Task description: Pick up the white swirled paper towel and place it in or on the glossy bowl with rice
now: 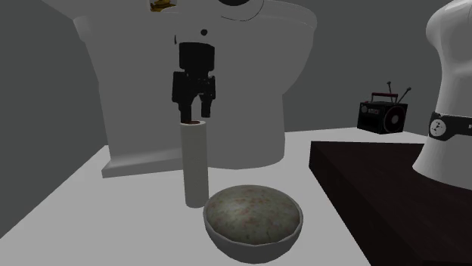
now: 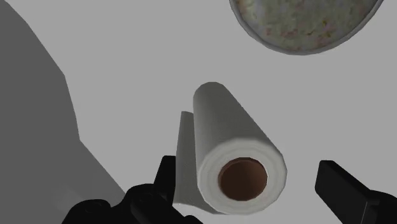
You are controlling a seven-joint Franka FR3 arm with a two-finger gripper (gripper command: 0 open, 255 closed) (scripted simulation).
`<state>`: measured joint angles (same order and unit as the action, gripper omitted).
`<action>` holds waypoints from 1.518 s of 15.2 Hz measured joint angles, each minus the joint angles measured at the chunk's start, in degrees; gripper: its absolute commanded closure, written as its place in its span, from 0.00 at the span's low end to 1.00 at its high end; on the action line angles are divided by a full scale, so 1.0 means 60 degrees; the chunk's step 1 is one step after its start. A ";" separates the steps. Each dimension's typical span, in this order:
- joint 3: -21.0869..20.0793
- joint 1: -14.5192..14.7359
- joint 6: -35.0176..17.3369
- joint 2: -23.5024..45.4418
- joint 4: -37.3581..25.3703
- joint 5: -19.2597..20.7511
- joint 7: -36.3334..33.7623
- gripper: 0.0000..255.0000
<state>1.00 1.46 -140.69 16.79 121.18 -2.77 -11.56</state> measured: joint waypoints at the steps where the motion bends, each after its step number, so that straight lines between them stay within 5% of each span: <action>1: 0.0005 -0.0014 -0.0093 0.0140 -0.0059 -0.0005 0.0021 0.00; 13: -0.0014 -0.0013 -0.0664 0.0763 -0.0127 -0.0037 0.0035 0.00; 14: -0.0014 -0.0013 -0.0664 0.0763 -0.0127 -0.0037 0.0035 1.00; 23: -0.0012 -0.0014 -0.0663 0.0761 -0.0126 -0.0037 0.0035 1.00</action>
<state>0.92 1.38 -144.67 21.36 120.42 -2.99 -11.35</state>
